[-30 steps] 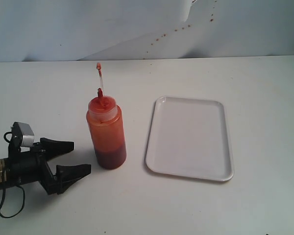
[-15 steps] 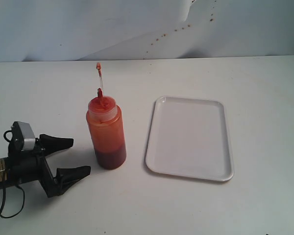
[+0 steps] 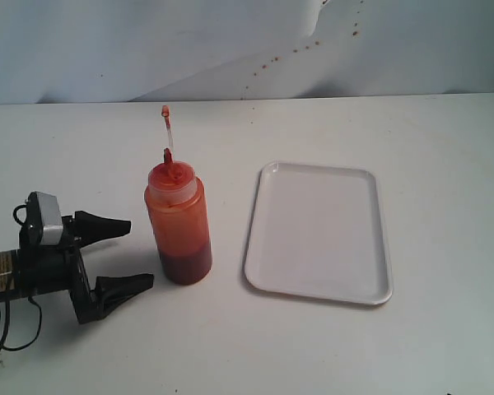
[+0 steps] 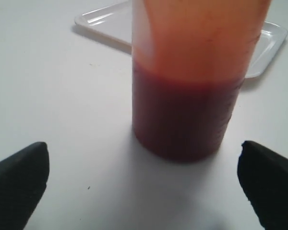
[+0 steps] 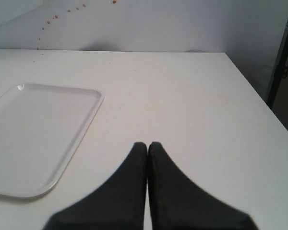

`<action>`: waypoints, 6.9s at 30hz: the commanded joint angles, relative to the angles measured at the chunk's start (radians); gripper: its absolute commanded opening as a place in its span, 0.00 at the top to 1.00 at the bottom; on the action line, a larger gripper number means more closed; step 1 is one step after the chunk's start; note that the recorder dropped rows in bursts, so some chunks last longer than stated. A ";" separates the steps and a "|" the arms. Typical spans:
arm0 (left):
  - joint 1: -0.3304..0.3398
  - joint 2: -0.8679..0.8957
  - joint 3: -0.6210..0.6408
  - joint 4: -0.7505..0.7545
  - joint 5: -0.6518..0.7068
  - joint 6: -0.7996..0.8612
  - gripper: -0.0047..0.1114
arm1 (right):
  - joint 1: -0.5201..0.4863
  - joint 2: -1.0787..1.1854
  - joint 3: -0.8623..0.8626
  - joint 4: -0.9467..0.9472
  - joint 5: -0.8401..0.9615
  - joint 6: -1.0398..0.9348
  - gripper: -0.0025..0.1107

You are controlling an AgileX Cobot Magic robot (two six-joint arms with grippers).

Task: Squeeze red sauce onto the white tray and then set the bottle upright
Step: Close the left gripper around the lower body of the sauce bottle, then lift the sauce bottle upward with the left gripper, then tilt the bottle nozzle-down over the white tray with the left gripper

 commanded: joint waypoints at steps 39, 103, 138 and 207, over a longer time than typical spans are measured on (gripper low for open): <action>-0.174 0.160 -0.258 -0.071 -0.003 0.000 0.06 | -0.005 -0.006 0.003 0.003 -0.010 0.002 0.98; -0.302 0.162 -0.344 -0.173 0.013 -0.019 0.96 | -0.005 -0.006 0.003 0.002 -0.010 0.002 0.98; -0.302 0.116 -0.342 -0.097 0.016 -0.019 0.96 | -0.005 -0.006 0.003 0.002 -0.010 0.002 0.98; -0.464 -0.315 -0.228 -0.727 0.873 0.670 0.96 | -0.005 -0.006 0.003 0.002 -0.010 0.002 0.98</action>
